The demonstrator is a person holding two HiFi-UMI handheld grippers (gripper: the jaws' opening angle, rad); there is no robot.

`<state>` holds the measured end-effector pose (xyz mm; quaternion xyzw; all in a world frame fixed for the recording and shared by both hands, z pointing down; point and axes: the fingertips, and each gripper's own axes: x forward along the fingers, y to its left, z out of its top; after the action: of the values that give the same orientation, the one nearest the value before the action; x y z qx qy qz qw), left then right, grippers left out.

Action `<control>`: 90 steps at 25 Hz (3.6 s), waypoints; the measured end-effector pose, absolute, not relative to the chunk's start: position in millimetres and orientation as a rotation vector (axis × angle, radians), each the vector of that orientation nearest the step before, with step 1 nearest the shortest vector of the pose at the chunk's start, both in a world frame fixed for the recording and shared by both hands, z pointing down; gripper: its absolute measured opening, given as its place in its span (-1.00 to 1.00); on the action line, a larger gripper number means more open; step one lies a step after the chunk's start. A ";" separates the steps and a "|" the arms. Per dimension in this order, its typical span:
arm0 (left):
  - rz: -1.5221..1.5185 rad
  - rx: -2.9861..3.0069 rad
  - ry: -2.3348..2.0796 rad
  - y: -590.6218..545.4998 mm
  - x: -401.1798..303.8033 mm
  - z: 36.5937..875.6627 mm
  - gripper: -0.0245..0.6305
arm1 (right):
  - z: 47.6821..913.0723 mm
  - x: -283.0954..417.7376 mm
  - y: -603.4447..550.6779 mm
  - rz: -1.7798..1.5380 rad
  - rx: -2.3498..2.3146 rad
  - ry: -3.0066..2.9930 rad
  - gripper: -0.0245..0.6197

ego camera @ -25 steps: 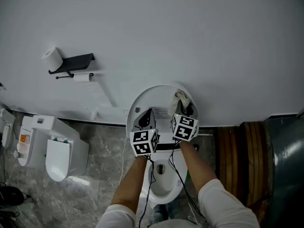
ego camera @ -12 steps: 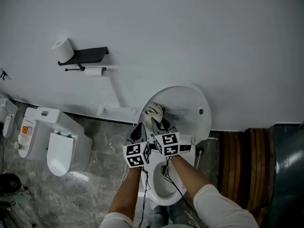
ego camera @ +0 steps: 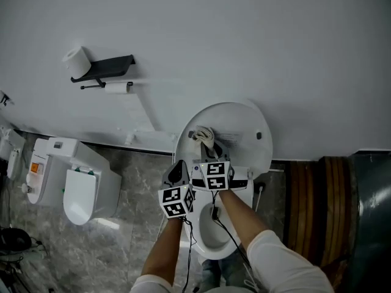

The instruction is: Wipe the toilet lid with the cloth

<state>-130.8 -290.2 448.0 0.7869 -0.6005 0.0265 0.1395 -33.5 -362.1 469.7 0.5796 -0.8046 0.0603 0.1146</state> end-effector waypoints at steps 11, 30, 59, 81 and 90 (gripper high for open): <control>0.111 2.360 -1.532 -283.0 -19.5 456.0 -0.89 | 483.6 163.3 -330.6 0.183 2.062 -1.963 -0.64; 0.141 2.123 -1.928 -278.9 -183.1 491.0 -0.89 | 556.4 -109.1 -330.7 0.124 1.435 -2.430 -0.64; 0.174 2.295 -1.654 -282.2 -65.7 530.7 -0.89 | 589.9 117.2 -300.9 0.311 2.043 -2.057 -0.64; 0.231 2.175 -1.762 -263.8 -147.3 577.8 -0.89 | 648.4 -36.4 -332.1 0.411 1.658 -2.297 -0.64; 0.190 2.292 -1.636 -269.0 -65.2 571.0 -0.89 | 668.4 151.0 -303.6 0.563 2.123 -1.943 -0.64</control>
<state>-65.2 -269.0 571.0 0.8018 -0.5722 0.0665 0.1590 151.0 -303.6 668.4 0.7200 -0.6590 0.1910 0.1041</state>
